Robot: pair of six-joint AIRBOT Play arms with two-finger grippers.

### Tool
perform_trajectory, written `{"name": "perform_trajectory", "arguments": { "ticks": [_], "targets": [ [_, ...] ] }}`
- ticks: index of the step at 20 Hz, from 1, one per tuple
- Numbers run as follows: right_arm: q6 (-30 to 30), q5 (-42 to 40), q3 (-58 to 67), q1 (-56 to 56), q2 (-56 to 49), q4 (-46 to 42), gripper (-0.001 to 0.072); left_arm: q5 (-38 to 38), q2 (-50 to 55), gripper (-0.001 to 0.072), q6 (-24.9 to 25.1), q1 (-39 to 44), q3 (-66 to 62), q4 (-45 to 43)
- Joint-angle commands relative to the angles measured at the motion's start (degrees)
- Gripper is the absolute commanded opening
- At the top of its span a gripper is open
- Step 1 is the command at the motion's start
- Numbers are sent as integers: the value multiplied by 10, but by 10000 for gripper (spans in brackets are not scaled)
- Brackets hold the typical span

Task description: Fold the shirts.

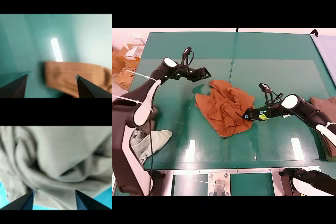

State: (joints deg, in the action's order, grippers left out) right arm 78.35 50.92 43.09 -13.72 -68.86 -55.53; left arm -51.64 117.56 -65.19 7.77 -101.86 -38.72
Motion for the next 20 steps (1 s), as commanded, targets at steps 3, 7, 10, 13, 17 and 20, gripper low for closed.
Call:
{"name": "perform_trajectory", "arguments": {
  "ticks": [3,7,10,13,17,20],
  "targets": [
    [-23,-72,5,-35,-7,1,565,20,56,660,-23,34,-5,33],
    [-23,-72,9,-35,-40,1,563,63,78,589,-26,68,-6,86],
    [-23,-72,13,-35,-50,1,473,-6,76,24,-18,42,-24,88],
    [-23,-38,37,-21,-50,-1,12,-78,49,21,-36,1,-65,63],
    [-23,86,163,56,-9,-44,10,-79,-87,20,-38,-40,-68,12],
    [-23,167,302,139,40,-47,11,-74,-207,21,-38,-74,-68,13]
  ]
}}
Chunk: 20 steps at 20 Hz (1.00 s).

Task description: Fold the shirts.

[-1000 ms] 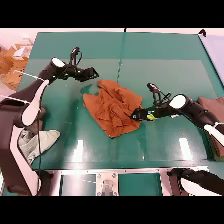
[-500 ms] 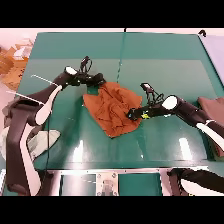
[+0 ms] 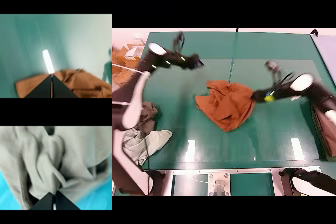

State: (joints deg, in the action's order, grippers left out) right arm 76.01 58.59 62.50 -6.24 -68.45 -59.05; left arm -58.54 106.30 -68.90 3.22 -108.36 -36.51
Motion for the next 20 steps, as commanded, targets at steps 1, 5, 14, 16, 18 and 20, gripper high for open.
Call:
{"name": "perform_trajectory", "arguments": {
  "ticks": [1,5,14,16,18,20],
  "targets": [
    [-1,115,144,87,44,-12,11,-16,-121,21,-8,-36,-3,-10],
    [0,170,122,112,45,-12,11,-117,-134,24,-61,-17,40,-87],
    [14,84,-73,144,32,-122,12,110,-15,591,-56,123,279,-46],
    [14,84,-82,158,22,-122,12,92,17,591,-56,149,279,-46],
    [15,82,-82,169,16,-122,12,45,32,580,-34,174,279,-46],
    [15,78,-82,172,14,-121,12,22,32,581,-22,185,279,-45]
  ]
}}
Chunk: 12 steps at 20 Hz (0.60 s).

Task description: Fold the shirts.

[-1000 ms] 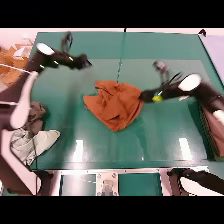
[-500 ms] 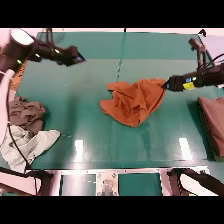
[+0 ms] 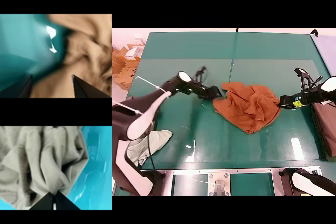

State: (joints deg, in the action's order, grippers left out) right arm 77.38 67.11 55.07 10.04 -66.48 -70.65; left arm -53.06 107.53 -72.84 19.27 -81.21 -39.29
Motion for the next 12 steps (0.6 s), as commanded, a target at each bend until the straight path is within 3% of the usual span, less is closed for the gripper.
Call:
{"name": "perform_trajectory", "arguments": {
  "ticks": [1,2,3,4,8,12],
  "targets": [
    [2,-7,-7,9,-5,-3,12,-37,20,580,17,26,7,-17],
    [2,-7,-7,9,-5,-3,12,-46,20,484,17,26,7,-17],
    [2,-7,-7,9,-5,-3,12,-59,20,204,19,26,7,-19],
    [2,-7,-7,9,-5,-3,11,-75,20,24,31,26,5,-19],
    [6,2,12,9,9,35,10,-170,-4,22,27,26,-70,-24],
    [16,48,167,19,70,89,10,-196,-126,23,-17,8,-229,-55]
  ]
}}
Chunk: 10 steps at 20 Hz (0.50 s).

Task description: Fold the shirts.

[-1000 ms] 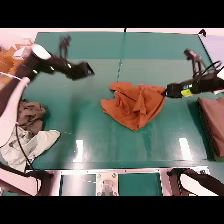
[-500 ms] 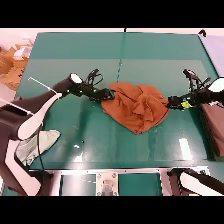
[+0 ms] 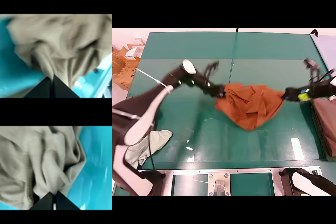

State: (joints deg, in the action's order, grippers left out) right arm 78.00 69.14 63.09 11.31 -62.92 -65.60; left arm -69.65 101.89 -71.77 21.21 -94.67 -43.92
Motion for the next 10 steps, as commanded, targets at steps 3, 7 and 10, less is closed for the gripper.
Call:
{"name": "perform_trajectory", "arguments": {
  "ticks": [3,7,10],
  "targets": [
    [45,36,241,25,87,41,11,-17,-182,23,-59,-45,-235,-11],
    [74,17,394,34,149,39,11,87,-352,22,-91,-88,-267,-39],
    [97,9,439,34,198,39,11,99,-438,23,-110,-101,-267,-124]
  ]
}}
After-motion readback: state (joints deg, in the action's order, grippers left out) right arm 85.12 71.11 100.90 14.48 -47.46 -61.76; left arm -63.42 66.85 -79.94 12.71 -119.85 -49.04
